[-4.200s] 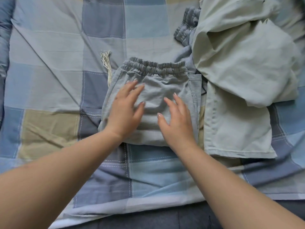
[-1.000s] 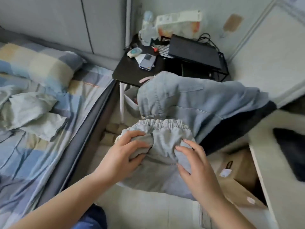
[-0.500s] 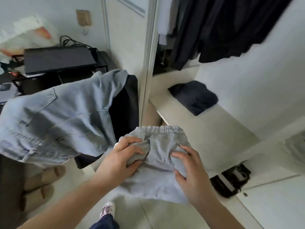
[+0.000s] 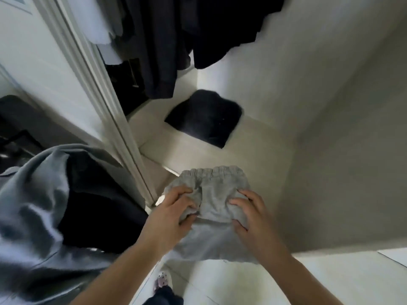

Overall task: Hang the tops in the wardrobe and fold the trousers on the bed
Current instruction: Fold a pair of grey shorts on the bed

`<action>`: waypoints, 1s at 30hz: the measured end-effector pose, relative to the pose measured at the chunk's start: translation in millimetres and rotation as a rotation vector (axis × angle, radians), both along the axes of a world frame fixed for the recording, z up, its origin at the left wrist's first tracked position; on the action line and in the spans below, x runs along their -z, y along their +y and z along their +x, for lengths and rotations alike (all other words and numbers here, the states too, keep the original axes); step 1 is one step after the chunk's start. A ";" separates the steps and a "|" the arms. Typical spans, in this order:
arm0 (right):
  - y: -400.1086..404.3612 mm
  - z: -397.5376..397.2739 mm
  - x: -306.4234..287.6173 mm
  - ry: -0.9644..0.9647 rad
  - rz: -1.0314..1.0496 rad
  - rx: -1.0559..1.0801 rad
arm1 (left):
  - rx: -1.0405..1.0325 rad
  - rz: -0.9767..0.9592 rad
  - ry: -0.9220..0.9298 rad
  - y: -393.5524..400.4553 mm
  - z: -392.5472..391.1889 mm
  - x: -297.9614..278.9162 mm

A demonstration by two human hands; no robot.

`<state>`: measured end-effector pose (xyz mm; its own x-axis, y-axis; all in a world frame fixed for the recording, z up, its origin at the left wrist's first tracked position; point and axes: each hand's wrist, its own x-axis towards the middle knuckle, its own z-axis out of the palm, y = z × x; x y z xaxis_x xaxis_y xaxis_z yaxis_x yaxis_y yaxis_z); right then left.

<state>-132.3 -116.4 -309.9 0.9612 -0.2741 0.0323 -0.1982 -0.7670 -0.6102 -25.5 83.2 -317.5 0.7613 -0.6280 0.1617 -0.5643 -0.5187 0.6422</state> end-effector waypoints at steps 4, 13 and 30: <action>-5.6 44.1 18.0 0.005 0.019 0.147 | 0.087 0.049 0.009 -26.4 69.3 22.5; -62.3 162.0 69.9 -0.112 0.155 0.397 | 0.107 0.016 -0.107 -106.4 202.2 68.5; -196.9 380.4 94.1 -0.495 0.240 0.402 | 0.243 -0.016 -0.666 -244.6 445.1 69.5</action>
